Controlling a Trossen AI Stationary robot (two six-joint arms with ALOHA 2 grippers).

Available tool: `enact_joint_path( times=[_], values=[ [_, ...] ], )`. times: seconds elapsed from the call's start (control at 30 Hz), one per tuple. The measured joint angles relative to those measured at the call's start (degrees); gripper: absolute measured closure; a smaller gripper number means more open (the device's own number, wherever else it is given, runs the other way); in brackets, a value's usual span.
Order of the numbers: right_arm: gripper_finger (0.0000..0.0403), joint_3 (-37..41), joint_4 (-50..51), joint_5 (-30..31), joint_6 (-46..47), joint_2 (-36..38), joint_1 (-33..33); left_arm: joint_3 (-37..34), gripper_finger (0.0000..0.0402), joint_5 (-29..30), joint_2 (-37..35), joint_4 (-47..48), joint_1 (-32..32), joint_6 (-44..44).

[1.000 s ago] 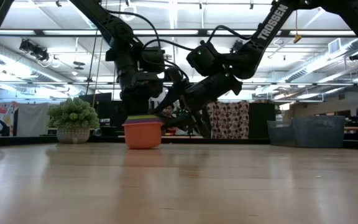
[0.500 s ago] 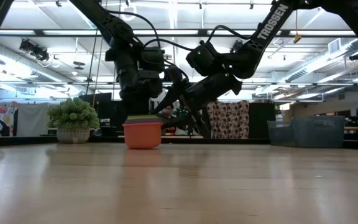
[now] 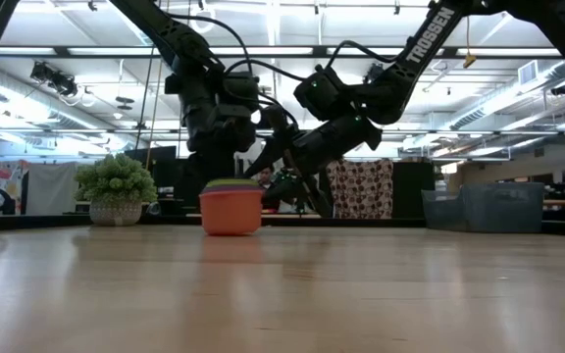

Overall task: Nest measuring cups in basket
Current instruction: Put the nested measuring cups into the black bin

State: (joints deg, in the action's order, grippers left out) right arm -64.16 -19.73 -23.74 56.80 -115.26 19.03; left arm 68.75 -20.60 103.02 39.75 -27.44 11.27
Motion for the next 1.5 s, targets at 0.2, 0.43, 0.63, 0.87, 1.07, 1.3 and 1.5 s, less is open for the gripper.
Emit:
enact_joint_path(
  times=[0.2,0.43,0.63,0.87,1.07,1.3,1.5],
  values=[
    [0.0214,0.1,0.2,-1.4,-1.2,0.0,0.0,0.0,0.024,1.9,0.0,1.1,-0.5,-0.7],
    [0.0214,0.1,0.3,-1.3,-2.8,0.0,0.0,-0.1,0.0239,2.0,0.0,0.3,0.1,-1.4],
    [0.0214,0.2,0.3,1.1,-3.6,0.0,0.0,-0.1,0.0239,2.0,0.0,-1.0,1.3,-1.5],
    [0.0214,0.2,-0.7,0.4,-4.6,0.0,0.0,-0.1,0.0239,2.0,0.0,-2.5,1.3,-2.7],
    [0.0215,0.2,-1.1,0.1,-5.8,0.0,0.0,-0.1,0.0239,2.2,0.0,-3.1,1.3,-3.2],
    [0.0225,0.3,-0.7,-0.1,-6.7,0.0,0.0,-0.2,0.0239,2.4,0.6,-4.0,1.4,-4.5],
    [0.0249,0.3,-0.4,-0.8,-6.9,0.0,0.1,-0.2,0.0239,2.5,1.3,-4.7,1.9,-4.5]
  ],
)
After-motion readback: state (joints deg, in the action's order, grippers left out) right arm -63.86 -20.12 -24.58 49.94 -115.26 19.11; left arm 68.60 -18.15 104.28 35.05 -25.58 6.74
